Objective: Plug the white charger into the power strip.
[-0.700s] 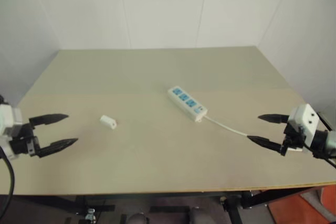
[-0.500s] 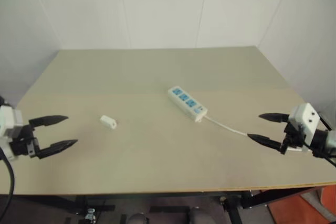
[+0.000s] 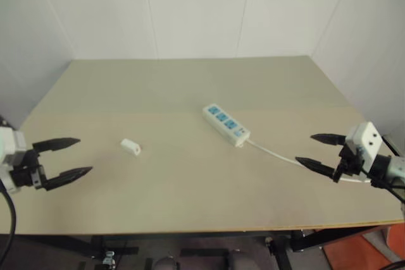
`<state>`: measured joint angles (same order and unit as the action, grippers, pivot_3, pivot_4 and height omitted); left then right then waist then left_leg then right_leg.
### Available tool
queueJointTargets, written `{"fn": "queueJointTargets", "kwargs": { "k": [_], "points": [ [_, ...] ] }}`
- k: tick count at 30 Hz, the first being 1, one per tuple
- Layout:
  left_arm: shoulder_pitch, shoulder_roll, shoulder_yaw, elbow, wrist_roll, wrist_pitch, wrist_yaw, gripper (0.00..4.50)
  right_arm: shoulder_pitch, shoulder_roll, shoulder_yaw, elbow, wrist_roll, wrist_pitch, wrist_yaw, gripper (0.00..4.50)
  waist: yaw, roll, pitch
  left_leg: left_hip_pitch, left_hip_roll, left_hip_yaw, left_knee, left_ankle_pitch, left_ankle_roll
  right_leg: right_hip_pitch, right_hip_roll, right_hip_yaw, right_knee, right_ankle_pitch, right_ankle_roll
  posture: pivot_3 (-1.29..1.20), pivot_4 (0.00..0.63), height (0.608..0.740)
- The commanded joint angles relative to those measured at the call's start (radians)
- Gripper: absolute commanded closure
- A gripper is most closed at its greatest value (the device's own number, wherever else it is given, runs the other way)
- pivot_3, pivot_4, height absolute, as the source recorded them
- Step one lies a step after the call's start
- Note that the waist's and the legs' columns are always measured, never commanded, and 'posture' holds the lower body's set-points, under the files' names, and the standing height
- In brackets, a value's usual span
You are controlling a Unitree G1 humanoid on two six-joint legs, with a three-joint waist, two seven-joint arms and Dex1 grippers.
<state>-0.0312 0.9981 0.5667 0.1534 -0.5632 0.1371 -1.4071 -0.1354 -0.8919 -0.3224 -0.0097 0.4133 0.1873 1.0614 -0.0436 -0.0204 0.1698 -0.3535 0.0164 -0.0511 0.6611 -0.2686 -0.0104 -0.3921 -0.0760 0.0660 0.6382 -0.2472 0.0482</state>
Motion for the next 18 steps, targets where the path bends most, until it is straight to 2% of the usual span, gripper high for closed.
{"fn": "queueJointTargets", "kwargs": {
  "k": [1,18],
  "points": [
    [-0.015,0.028,0.02,-0.003,-0.002,-0.011,-0.001,0.01,-0.006,0.003,-0.013,-0.024,0.003,-0.014,-0.011,0.0,0.0,0.0,0.0,0.0,0.0,0.0,0.0,0.0,0.0,0.0,0.0,0.0,0.0,0.0,0.0,0.0,0.15,0.74],
    [-0.032,0.027,0.012,0.008,0.007,-0.017,-0.004,0.01,-0.025,0.041,-0.002,-0.029,0.013,-0.013,-0.028,0.0,-0.001,0.0,0.0,0.0,0.0,0.0,0.0,0.0,0.0,0.0,0.0,0.0,0.0,0.0,0.0,0.0,0.15,0.74]
  ]
}}
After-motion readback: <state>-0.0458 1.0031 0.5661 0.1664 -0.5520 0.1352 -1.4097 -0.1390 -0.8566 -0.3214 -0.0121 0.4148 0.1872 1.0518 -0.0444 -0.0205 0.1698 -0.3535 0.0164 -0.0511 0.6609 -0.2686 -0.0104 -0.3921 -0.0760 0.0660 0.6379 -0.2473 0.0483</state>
